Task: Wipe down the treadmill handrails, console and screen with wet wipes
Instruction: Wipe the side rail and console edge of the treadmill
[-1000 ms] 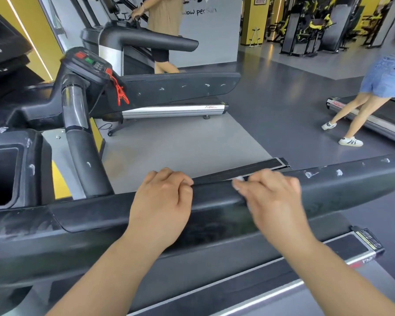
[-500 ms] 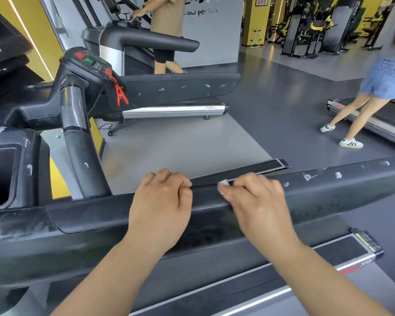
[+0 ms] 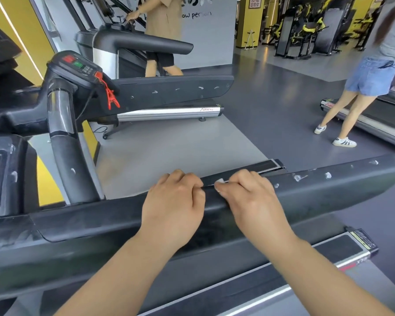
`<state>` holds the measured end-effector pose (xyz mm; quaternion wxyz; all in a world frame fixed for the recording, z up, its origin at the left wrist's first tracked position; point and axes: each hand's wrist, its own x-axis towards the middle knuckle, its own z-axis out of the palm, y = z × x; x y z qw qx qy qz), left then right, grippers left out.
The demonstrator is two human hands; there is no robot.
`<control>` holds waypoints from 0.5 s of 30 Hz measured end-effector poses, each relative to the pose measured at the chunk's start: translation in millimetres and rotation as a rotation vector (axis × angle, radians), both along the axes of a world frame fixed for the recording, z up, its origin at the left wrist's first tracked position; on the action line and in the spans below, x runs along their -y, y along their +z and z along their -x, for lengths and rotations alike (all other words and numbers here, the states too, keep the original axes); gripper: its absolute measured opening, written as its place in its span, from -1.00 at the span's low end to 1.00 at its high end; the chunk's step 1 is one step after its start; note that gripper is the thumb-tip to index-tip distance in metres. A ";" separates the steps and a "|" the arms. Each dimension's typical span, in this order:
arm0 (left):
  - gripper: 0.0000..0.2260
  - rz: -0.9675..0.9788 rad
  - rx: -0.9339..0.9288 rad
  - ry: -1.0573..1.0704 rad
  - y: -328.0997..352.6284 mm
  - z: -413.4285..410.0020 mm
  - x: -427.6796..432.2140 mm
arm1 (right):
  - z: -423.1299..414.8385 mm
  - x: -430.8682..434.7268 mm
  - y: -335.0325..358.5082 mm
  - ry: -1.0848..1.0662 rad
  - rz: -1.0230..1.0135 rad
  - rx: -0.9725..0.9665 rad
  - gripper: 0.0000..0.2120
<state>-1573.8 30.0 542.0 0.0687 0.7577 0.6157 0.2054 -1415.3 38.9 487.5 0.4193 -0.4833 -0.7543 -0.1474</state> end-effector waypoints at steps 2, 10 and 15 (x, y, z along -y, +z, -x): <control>-0.69 -0.008 0.027 0.013 -0.9 3.0 0.6 | -32.9 -4.4 -0.1 -0.053 0.003 0.013 -0.91; -0.65 -0.025 0.026 0.091 -1.7 -2.6 -0.8 | -14.0 -4.4 23.9 -0.056 0.027 -0.055 -0.89; -0.71 -0.020 0.048 0.082 -0.4 -2.1 1.2 | 17.7 8.0 5.2 0.044 0.007 0.013 -0.91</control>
